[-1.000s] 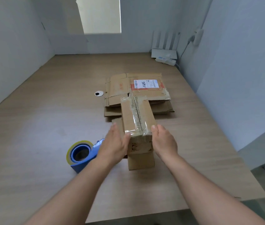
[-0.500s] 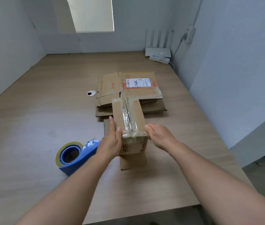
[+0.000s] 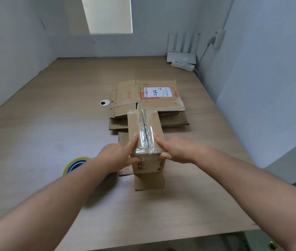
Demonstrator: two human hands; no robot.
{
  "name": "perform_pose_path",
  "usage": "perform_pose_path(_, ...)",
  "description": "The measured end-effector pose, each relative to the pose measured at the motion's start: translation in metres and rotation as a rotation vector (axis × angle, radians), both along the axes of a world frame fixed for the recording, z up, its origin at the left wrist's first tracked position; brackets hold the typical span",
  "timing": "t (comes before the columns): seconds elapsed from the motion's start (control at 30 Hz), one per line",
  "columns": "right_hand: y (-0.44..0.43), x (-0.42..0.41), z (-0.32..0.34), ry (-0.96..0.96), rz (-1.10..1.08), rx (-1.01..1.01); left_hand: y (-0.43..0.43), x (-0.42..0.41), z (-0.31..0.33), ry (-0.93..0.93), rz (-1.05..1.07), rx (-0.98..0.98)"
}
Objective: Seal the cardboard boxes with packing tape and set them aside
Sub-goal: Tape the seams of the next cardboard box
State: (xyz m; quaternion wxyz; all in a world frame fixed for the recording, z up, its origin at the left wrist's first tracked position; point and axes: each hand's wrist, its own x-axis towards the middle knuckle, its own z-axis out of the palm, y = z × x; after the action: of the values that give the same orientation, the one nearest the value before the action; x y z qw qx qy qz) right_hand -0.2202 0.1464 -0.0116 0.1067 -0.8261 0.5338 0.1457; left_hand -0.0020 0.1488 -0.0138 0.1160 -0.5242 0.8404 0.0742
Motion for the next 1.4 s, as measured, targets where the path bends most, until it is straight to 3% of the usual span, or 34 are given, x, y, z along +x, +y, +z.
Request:
perform_pose_path(0.23,-0.003,-0.011,0.011,0.067,0.101,0.024,-0.006,0.011,-0.003,0.003,-0.048,0.089)
perform_pose_path(0.33,-0.006,-0.013,0.016,0.089,0.159,-0.082,-0.009,0.020,-0.005,0.027,-0.057,0.173)
perform_pose_path(0.5,-0.010,-0.007,0.013,0.109,0.232,-0.205,-0.015,0.017,-0.002,0.079,-0.044,0.142)
perform_pose_path(0.9,-0.001,-0.006,-0.022,-0.161,0.239,-0.547,-0.011,-0.004,-0.001,0.098,0.066,-0.052)
perform_pose_path(1.07,-0.001,0.002,-0.026,-0.102,0.197,-0.605,-0.006,-0.017,-0.005,0.024,0.129,-0.178)
perform_pose_path(1.23,0.002,0.003,-0.034,-0.103,0.169,-0.594,0.000,-0.016,-0.010,0.063,0.123,-0.170)
perform_pose_path(1.33,0.015,0.007,-0.026,-0.048,0.040,-0.486,0.008,-0.011,-0.015,0.162,0.184,-0.058)
perform_pose_path(1.4,0.024,0.010,-0.015,-0.184,-0.183,-0.393,0.015,-0.005,-0.014,0.296,0.237,0.081)
